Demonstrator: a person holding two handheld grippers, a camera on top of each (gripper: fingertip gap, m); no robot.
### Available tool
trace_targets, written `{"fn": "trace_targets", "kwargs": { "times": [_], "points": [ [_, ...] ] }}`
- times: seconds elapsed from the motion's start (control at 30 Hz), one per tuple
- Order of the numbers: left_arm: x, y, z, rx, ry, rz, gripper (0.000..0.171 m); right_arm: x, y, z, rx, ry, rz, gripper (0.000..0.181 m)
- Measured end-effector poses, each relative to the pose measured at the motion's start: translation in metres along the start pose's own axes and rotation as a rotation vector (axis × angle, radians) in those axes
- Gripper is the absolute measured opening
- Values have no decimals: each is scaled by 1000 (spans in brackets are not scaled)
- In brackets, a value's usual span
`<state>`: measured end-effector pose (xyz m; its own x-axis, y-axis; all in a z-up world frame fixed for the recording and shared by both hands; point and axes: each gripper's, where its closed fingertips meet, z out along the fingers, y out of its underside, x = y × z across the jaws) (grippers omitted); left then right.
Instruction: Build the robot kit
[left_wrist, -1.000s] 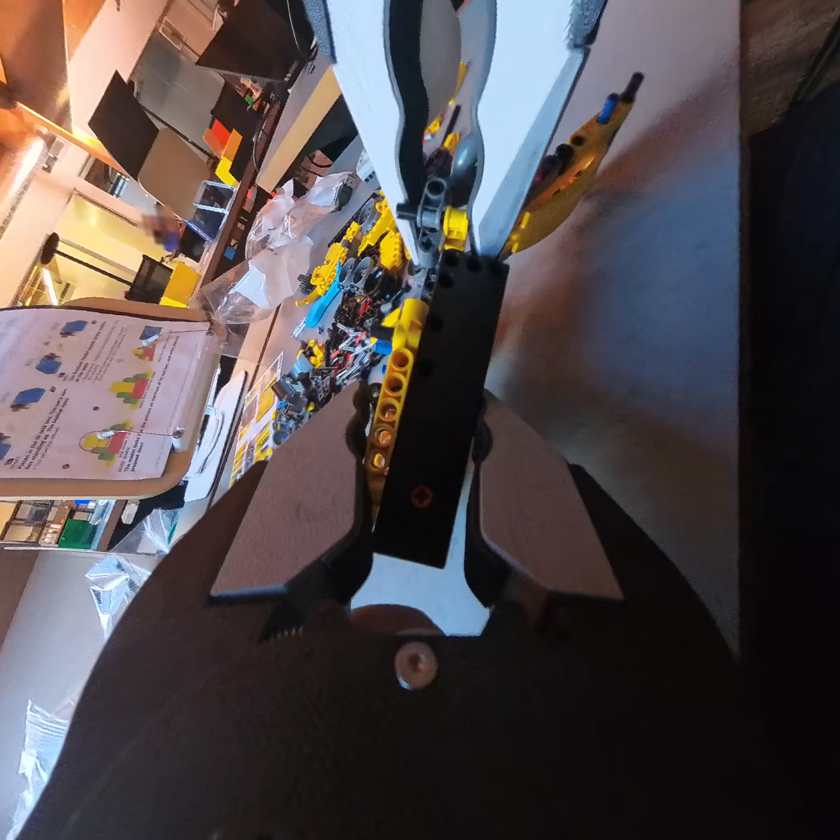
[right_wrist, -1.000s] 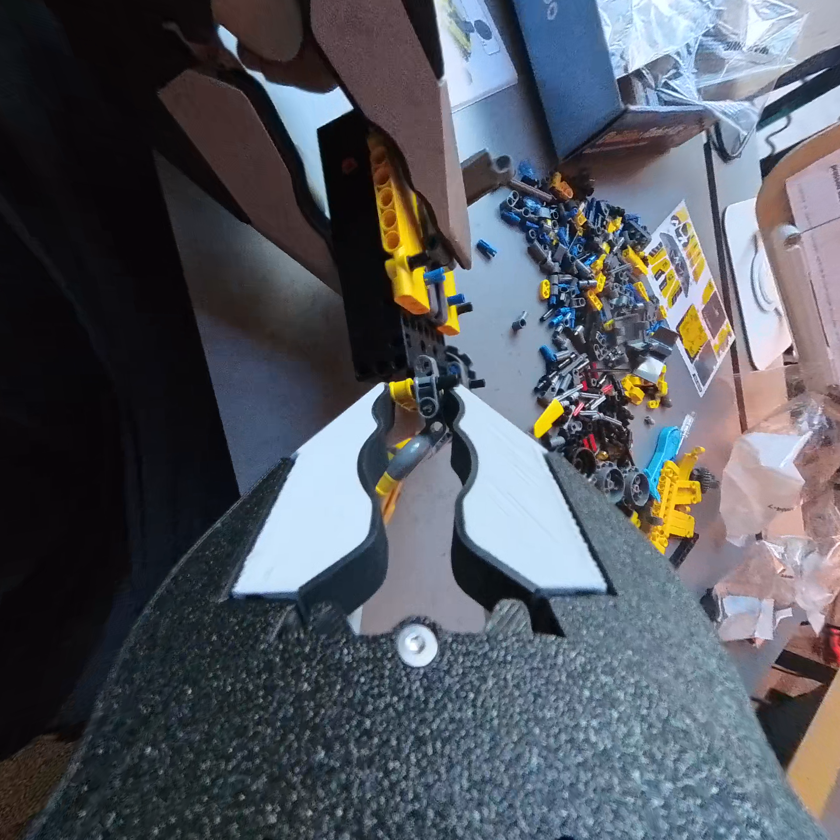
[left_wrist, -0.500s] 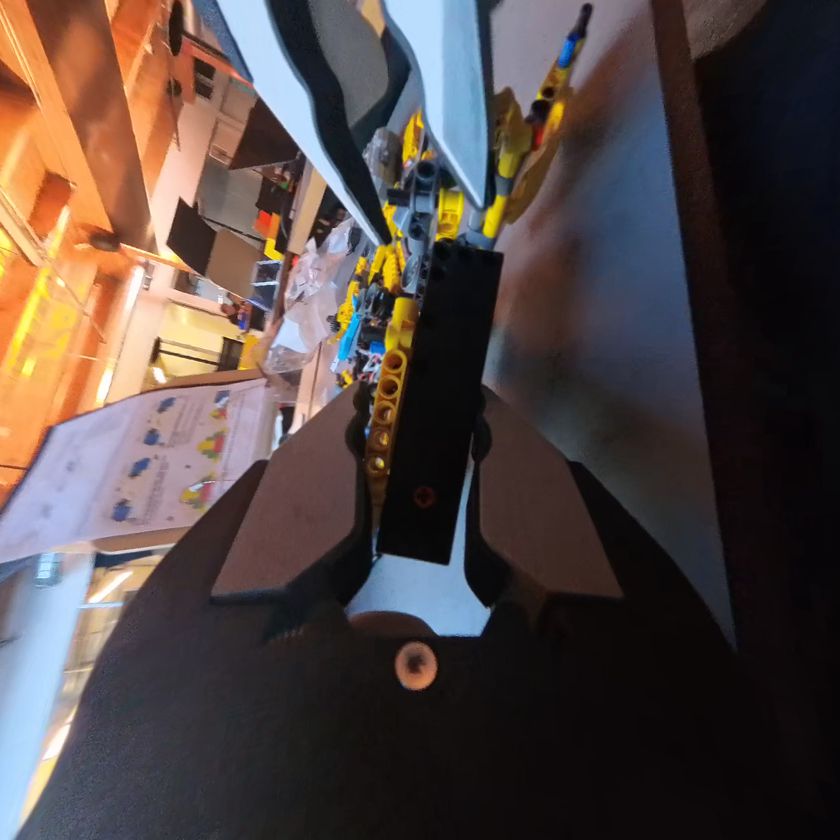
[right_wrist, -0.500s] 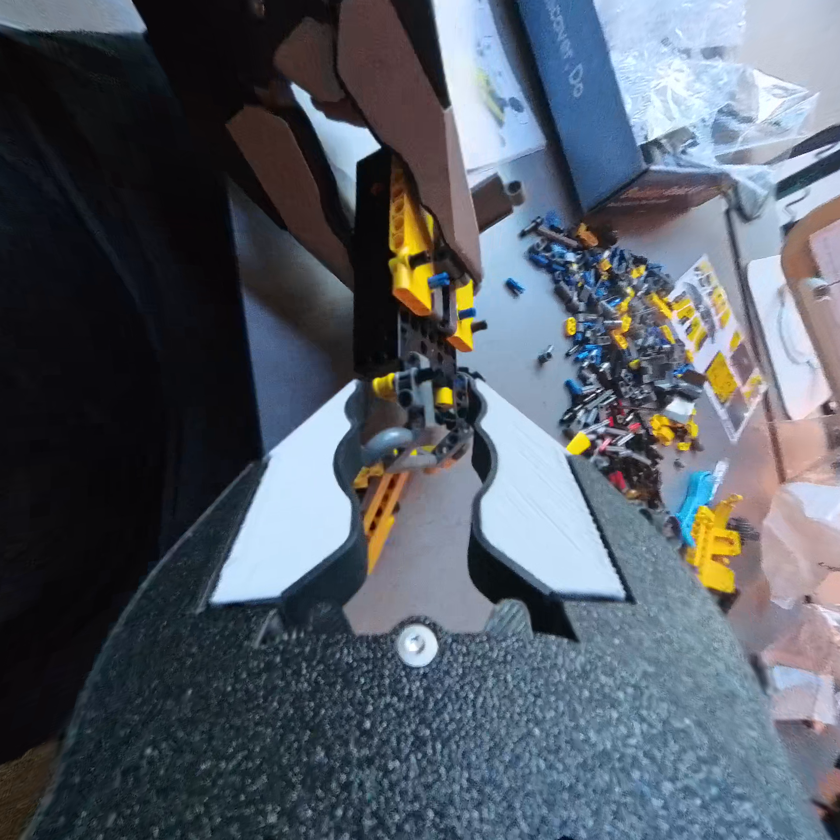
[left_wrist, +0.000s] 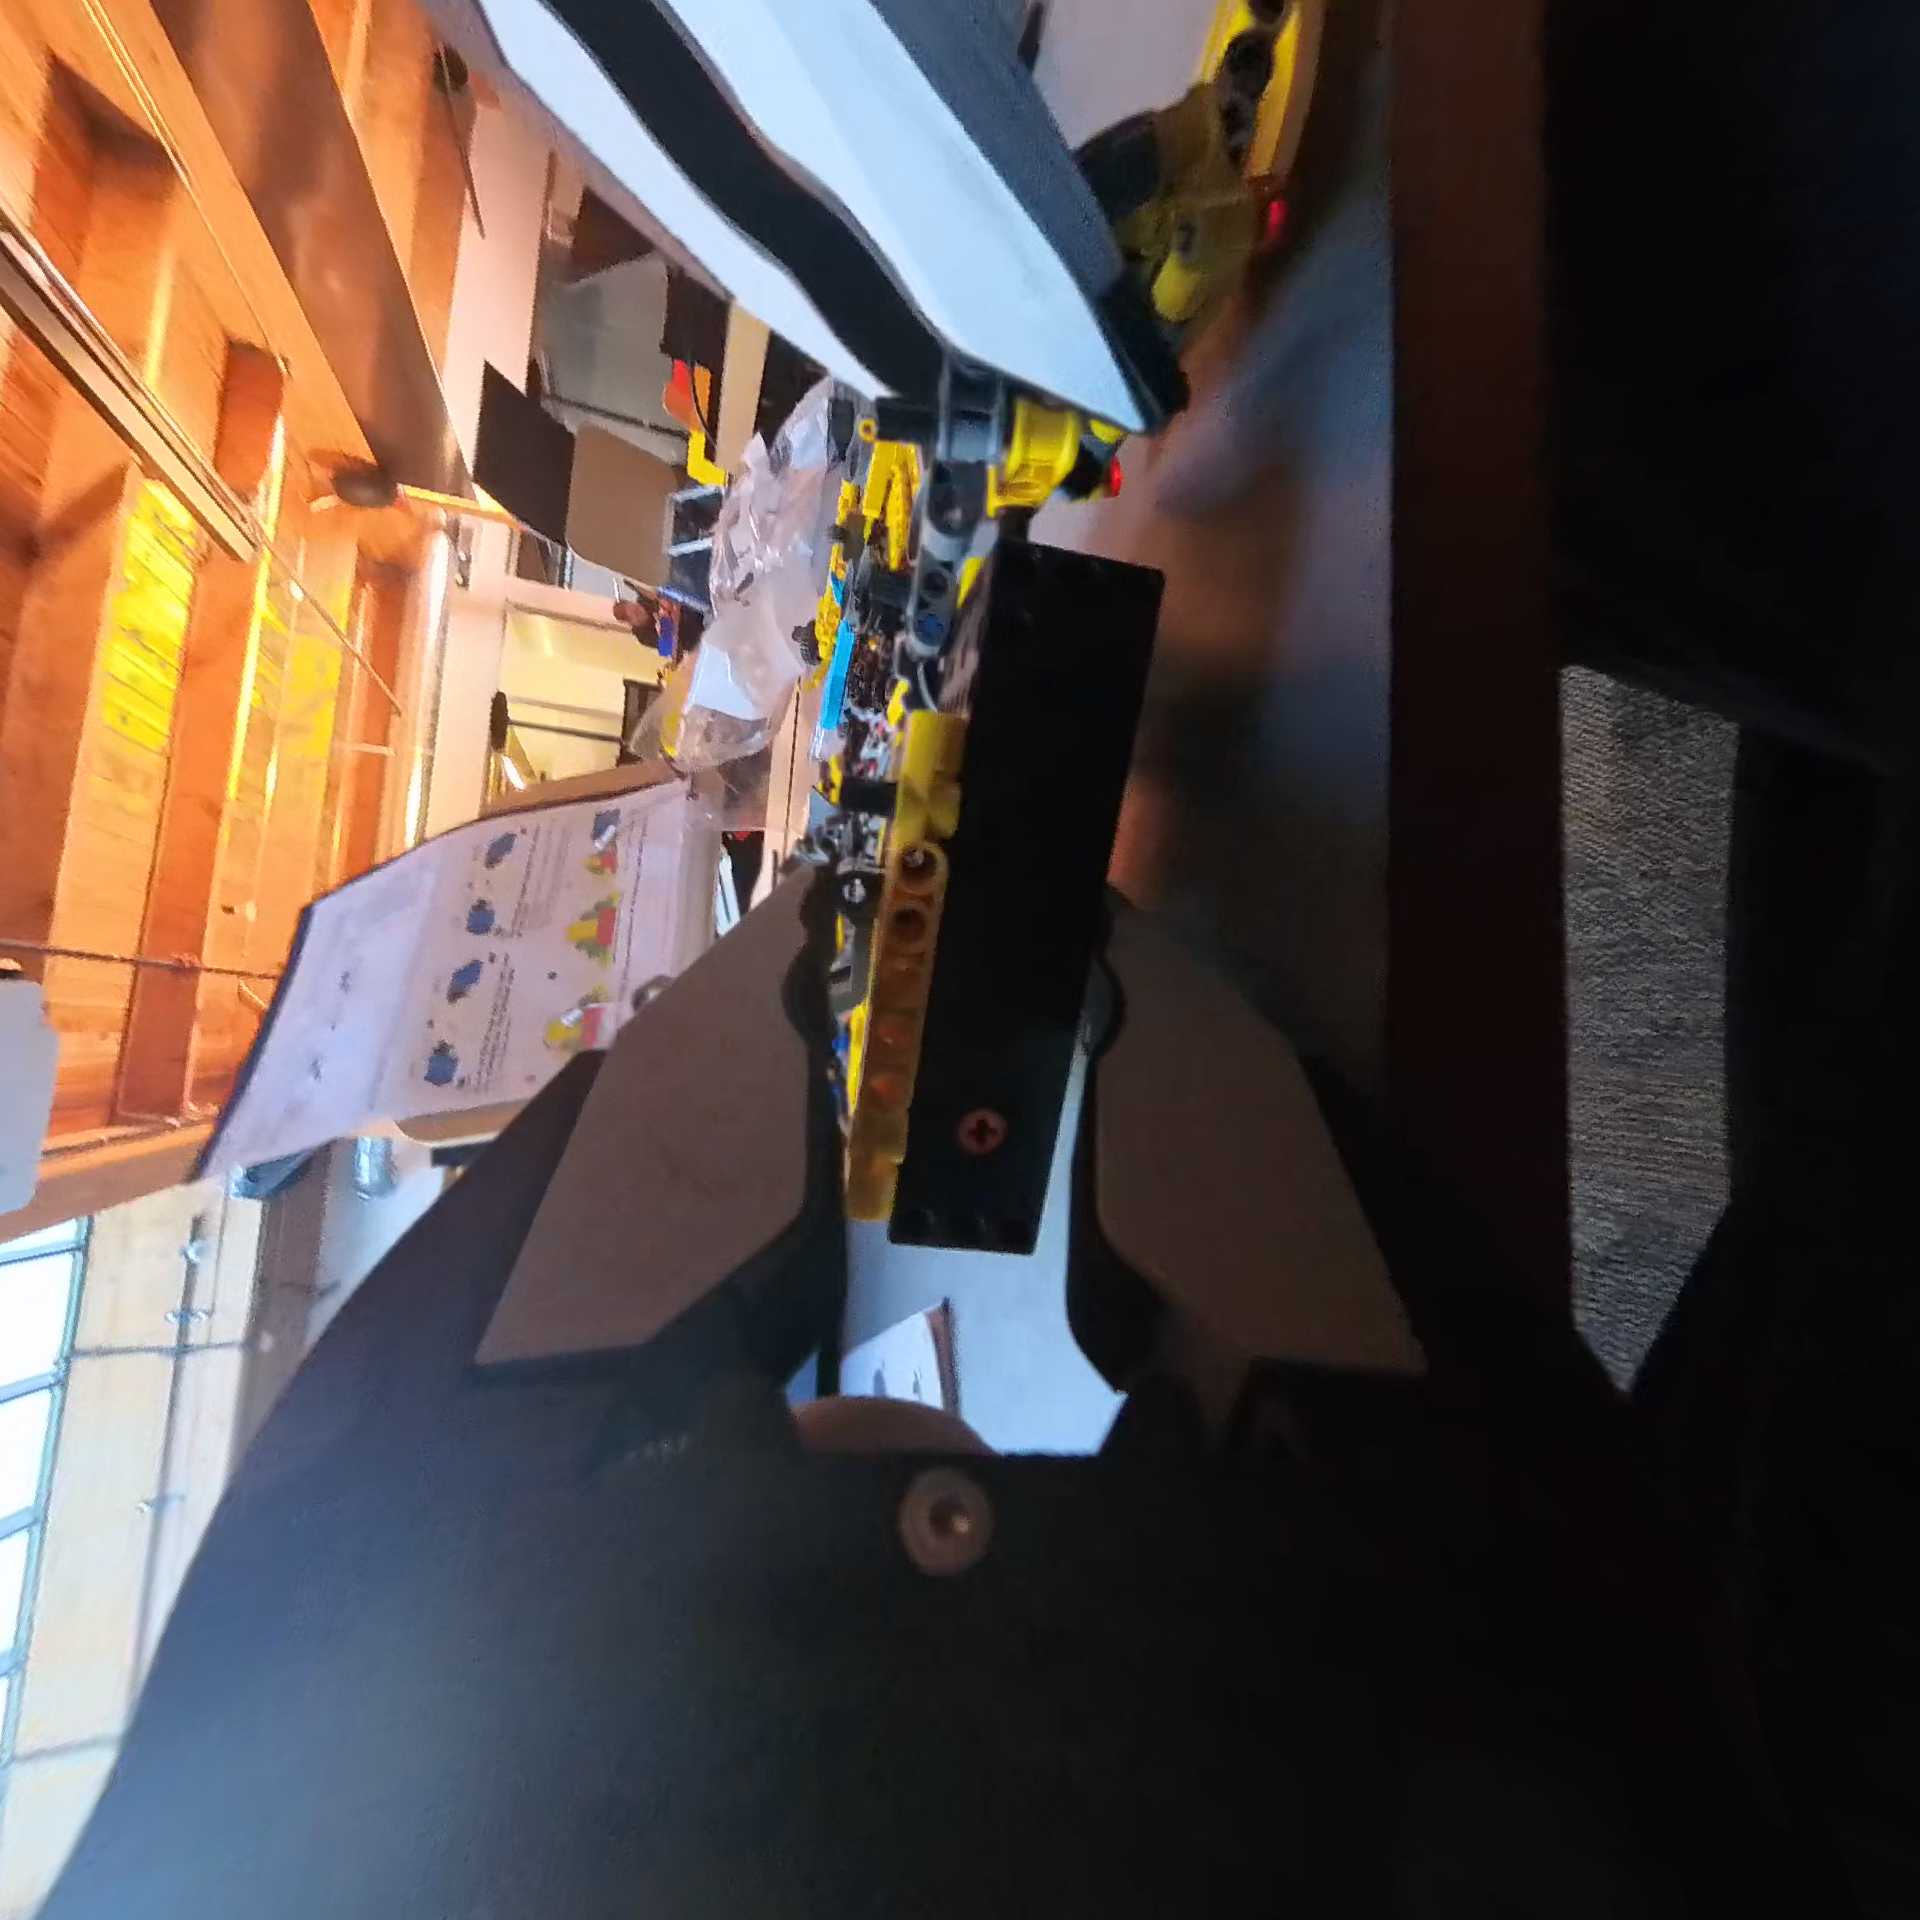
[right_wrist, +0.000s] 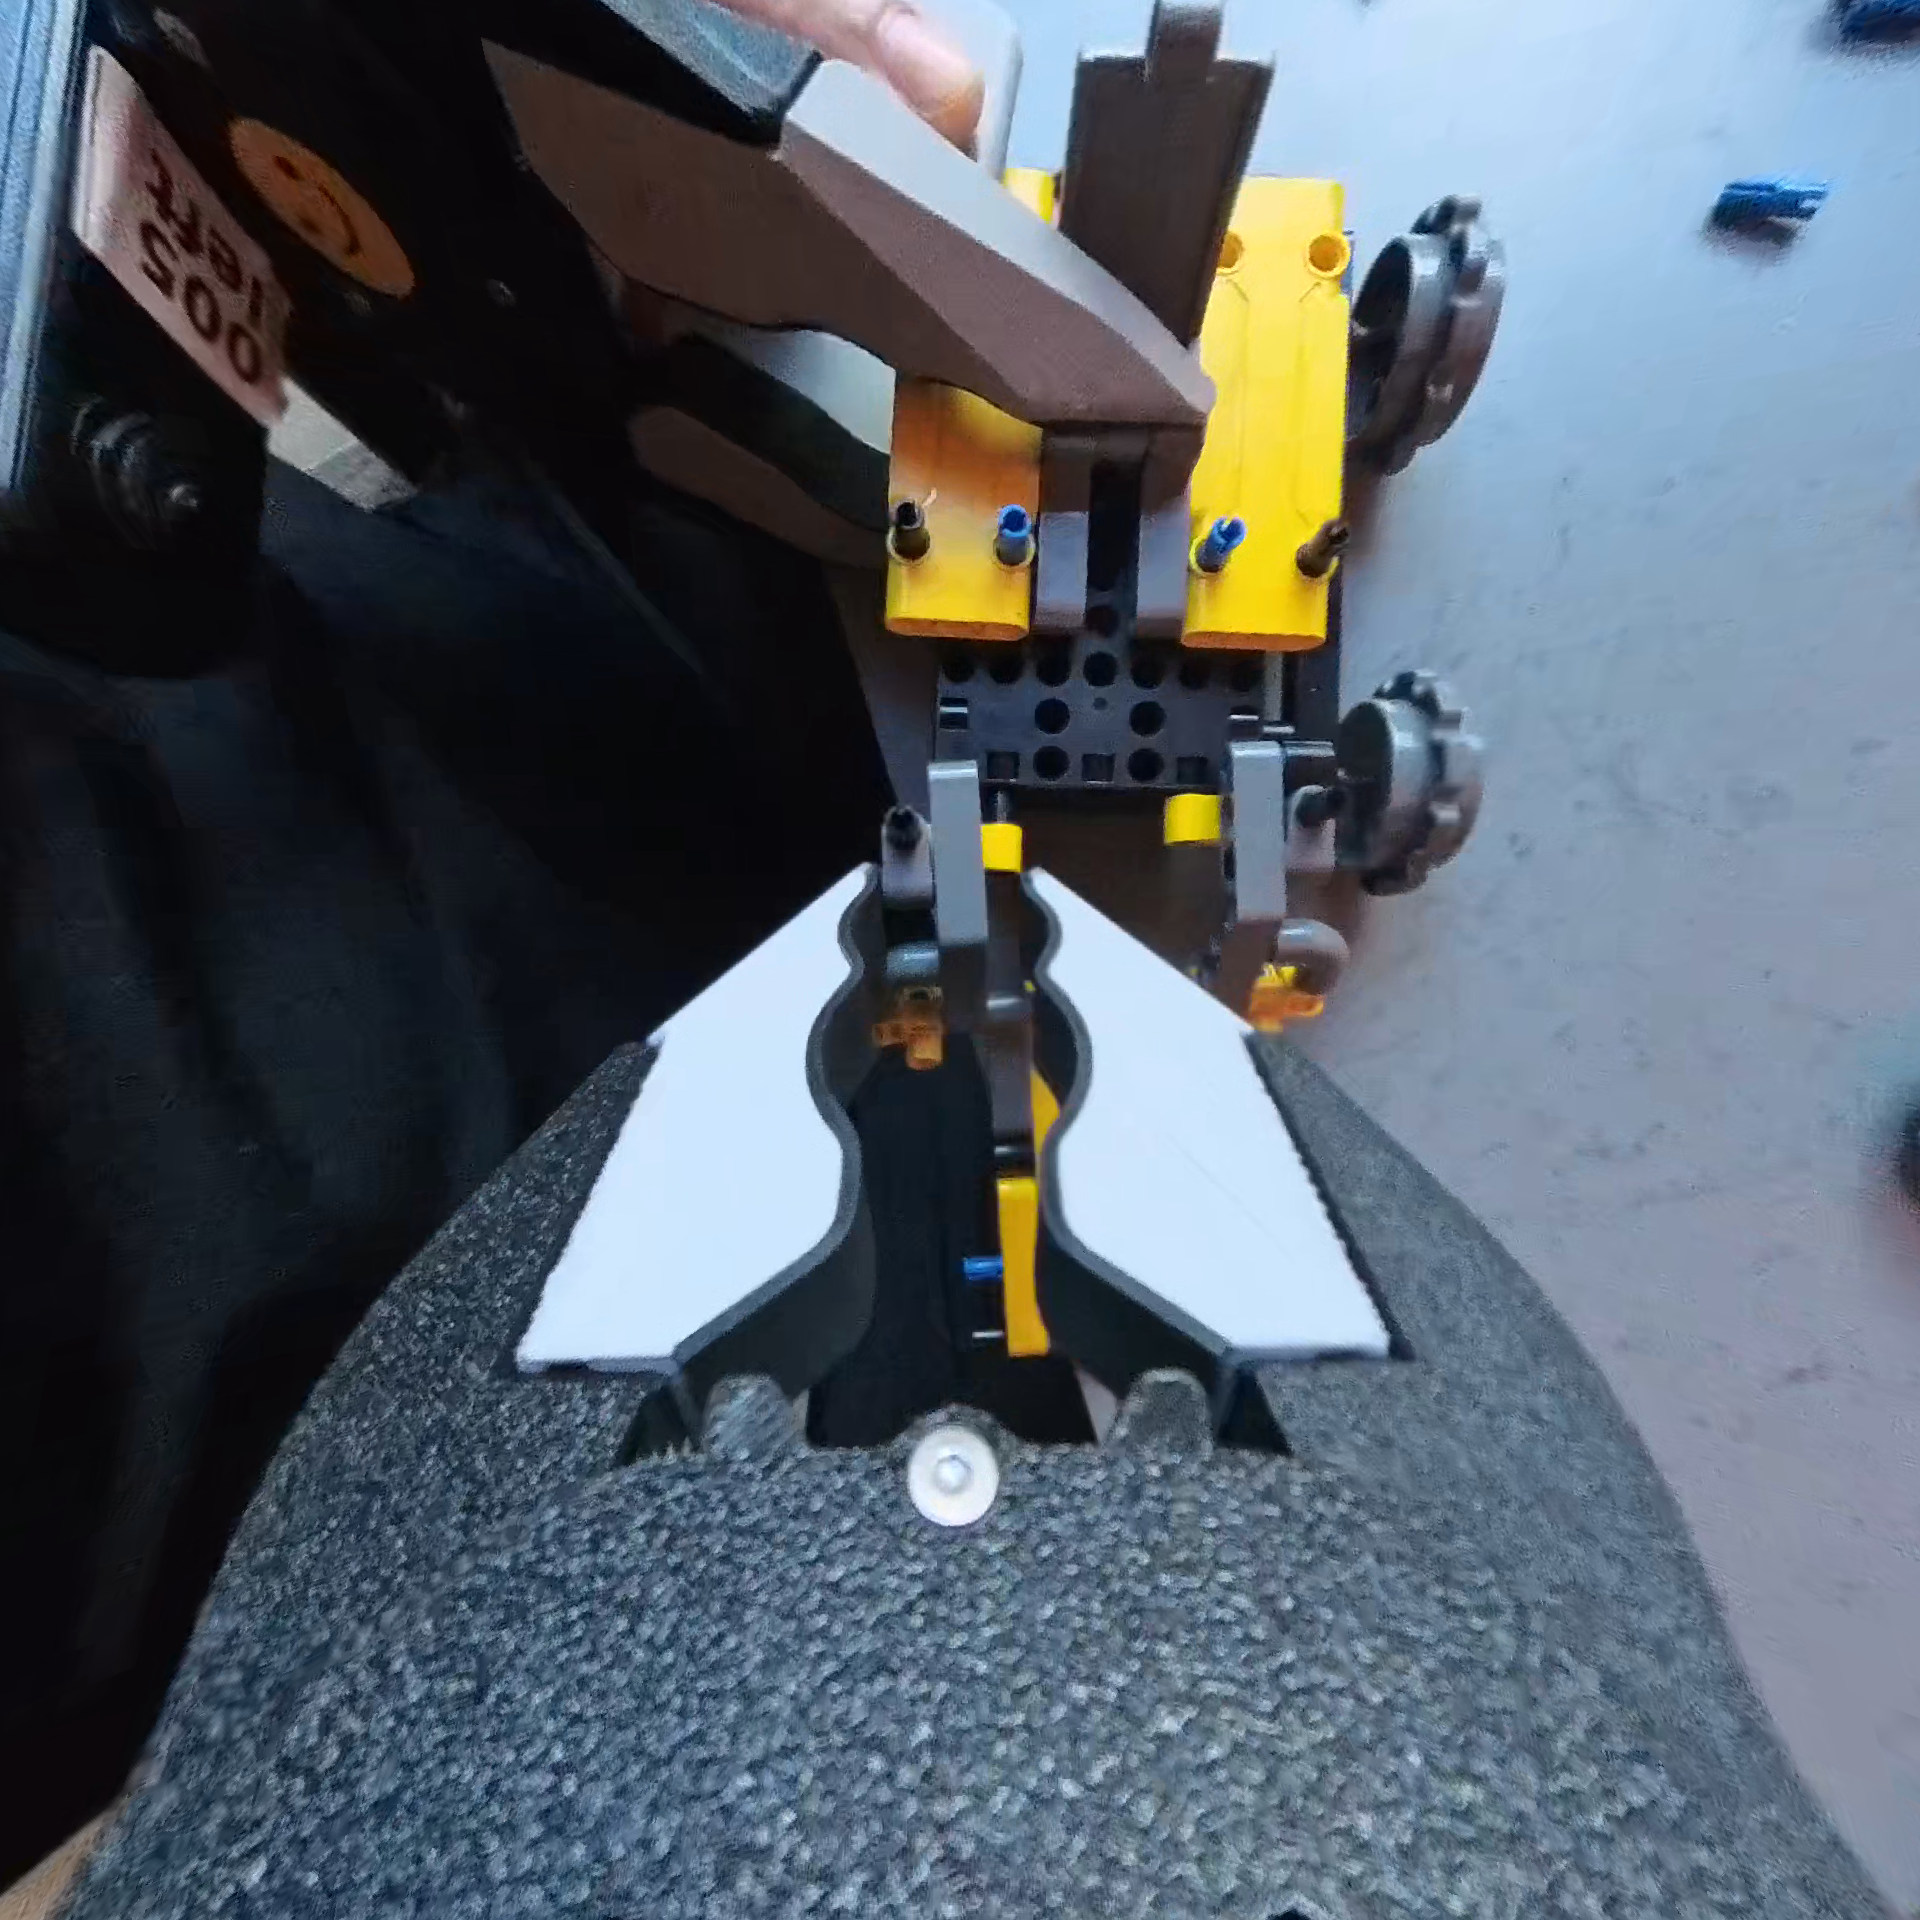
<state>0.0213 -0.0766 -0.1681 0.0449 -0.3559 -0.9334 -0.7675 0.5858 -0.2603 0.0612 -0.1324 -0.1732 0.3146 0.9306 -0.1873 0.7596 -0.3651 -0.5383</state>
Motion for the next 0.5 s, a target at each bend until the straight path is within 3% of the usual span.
{"fn": "trace_targets", "kwargs": {
  "times": [0.17,0.23,0.3,0.37,0.43,0.5],
  "points": [
    [5,-1,-3,-4,42,-152,48,7,7,5,-30,77,-44,19],
    [9,-8,-17,37,154,-287,58,4,3,5,32,76,-97,20],
    [6,-17,-34,102,285,-459,43,7,7,6,36,85,-110,21],
    [8,-22,-46,144,426,-593,66,16,17,11,10,117,-125,23],
    [1,-17,-49,161,482,-671,59,14,16,11,53,78,-99,23],
    [-10,-6,-49,148,501,-703,42,13,15,12,66,56,-99,24]
  ]
}}
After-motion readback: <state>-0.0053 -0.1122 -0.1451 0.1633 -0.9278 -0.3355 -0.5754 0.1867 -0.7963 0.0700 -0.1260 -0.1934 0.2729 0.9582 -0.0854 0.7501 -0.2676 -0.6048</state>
